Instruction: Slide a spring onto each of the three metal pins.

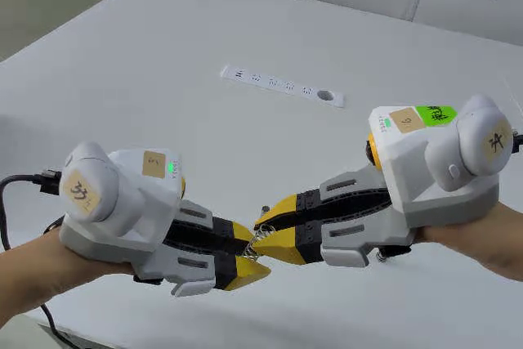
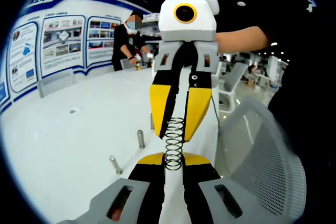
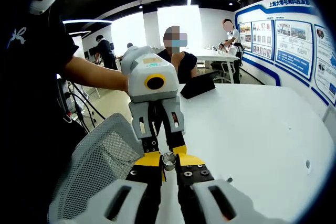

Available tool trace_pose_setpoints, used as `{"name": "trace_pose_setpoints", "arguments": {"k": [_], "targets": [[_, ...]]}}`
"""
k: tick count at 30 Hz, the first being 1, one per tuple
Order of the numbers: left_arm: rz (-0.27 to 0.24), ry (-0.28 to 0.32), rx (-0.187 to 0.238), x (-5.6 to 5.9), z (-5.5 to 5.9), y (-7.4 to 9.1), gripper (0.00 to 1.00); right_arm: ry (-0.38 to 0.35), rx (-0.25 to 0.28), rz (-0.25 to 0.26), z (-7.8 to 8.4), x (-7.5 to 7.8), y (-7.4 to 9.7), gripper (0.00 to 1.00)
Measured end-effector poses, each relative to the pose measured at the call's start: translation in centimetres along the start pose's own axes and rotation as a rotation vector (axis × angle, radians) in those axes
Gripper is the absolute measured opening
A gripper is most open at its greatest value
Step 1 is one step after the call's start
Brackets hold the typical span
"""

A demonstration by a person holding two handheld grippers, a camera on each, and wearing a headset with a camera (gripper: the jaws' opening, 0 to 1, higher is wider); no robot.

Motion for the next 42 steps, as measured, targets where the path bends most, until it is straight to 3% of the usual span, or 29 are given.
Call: {"name": "trace_pose_setpoints", "arguments": {"k": [8, 12, 16, 23, 29, 37, 42], "targets": [[-0.051, 0.023, -0.003, -0.9, 0.7, 1.2, 0.23, 0.007, 0.003, 0.013, -0.6, 1.0, 0.0, 0.11], [-0.078, 0.029, -0.001, -1.2, 0.8, 1.7, 0.33, 0.008, -0.009, 0.032, -0.4, 2.1, 0.0, 0.11], [-0.09, 0.045, 0.011, -1.4, 1.0, 2.2, 0.36, 0.0, -0.013, 0.058, -0.3, 3.3, 0.1, 0.11], [-0.119, 0.066, 0.002, -2.1, 1.5, 2.6, 0.46, -0.022, -0.034, 0.129, 0.5, 5.6, 0.3, 0.11], [-0.149, 0.076, 0.016, -3.1, 1.4, 3.0, 0.53, -0.04, -0.082, 0.229, 1.9, 8.5, 0.3, 0.11], [-0.16, 0.093, 0.009, -4.0, 1.9, 3.1, 0.63, -0.071, -0.104, 0.273, 2.9, 10.5, -1.1, 0.11], [-0.163, 0.096, 0.019, -4.1, 1.5, 3.2, 0.67, -0.078, -0.132, 0.286, 3.7, 11.2, -2.0, 0.11]]}}
Point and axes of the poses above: the centre of the closed fingertips' face, and the gripper's own axes: y roughly backward along the fingers, x roughly to its right, z roughly out of its underside, the point moved 2 cm from there along y, roughly backward along the fingers, and after that the axes turned 3 degrees about z, right-handed, at the moved point
